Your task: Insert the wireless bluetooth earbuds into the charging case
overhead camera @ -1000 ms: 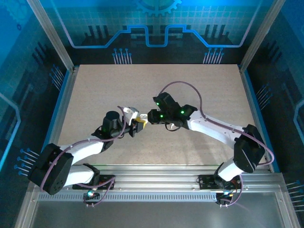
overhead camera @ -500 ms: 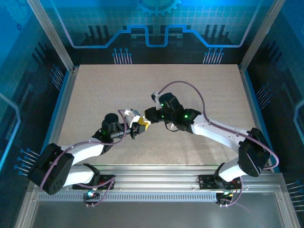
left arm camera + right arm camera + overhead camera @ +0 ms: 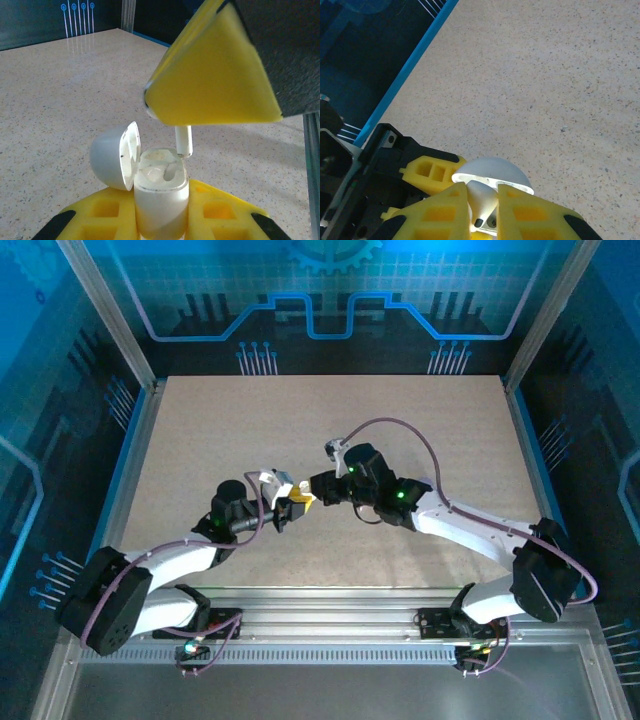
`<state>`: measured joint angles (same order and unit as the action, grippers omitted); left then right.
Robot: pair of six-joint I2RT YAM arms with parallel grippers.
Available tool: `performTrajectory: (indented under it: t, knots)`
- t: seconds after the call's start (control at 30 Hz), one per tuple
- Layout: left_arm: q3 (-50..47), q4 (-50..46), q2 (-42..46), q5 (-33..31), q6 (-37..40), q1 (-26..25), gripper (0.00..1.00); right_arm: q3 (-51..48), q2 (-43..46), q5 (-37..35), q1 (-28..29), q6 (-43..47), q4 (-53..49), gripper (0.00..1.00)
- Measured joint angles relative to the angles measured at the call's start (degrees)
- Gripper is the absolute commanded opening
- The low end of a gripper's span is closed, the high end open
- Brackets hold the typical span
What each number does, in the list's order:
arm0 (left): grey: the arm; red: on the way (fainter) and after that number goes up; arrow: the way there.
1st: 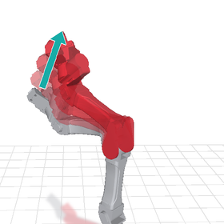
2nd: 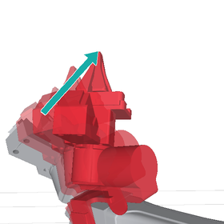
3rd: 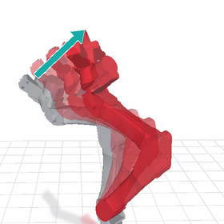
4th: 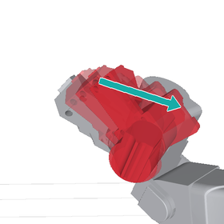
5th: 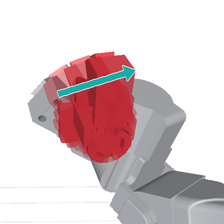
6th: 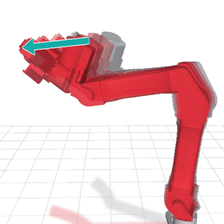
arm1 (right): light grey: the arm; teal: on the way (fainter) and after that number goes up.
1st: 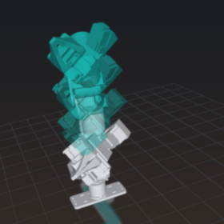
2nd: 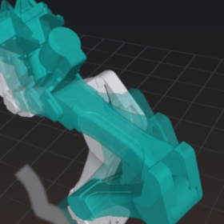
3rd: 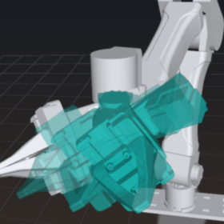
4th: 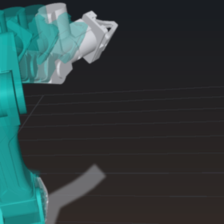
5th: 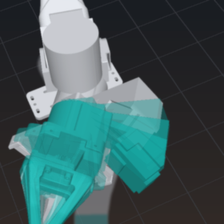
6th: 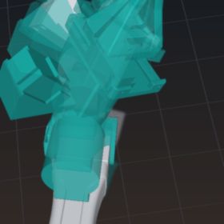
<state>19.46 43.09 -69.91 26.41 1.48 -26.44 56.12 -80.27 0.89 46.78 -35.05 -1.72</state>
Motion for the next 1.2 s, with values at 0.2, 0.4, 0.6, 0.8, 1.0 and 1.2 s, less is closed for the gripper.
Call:
performTrajectory:
  t: [0.2,0.4,0.6,0.8,1.0,1.2]
  knots:
    - [-0.13,0.15,1.66,-0.02,0.00,0.00,0.11,0.00,-0.28,0.00,0.00,-0.02,1.33,0.17]
    - [-0.46,0.07,2.67,-0.61,-0.07,0.00,0.11,0.00,-1.07,0.00,0.02,-0.04,3.15,0.17]
    - [-0.57,0.07,2.91,-1.09,-0.35,0.00,0.11,-0.31,-1.09,0.00,0.07,-0.02,3.82,0.17]
    - [-0.57,0.00,2.91,-1.11,-1.09,0.00,0.11,-0.68,-1.09,0.63,0.15,0.20,4.87,0.17]
    - [-0.57,0.11,2.91,-1.31,-1.16,0.00,0.11,-1.20,-1.09,1.60,0.57,0.66,5.99,0.17]
    - [-0.57,0.00,3.23,-1.33,-1.36,0.00,0.11,-1.49,-1.09,1.68,0.55,1.33,6.34,0.17]
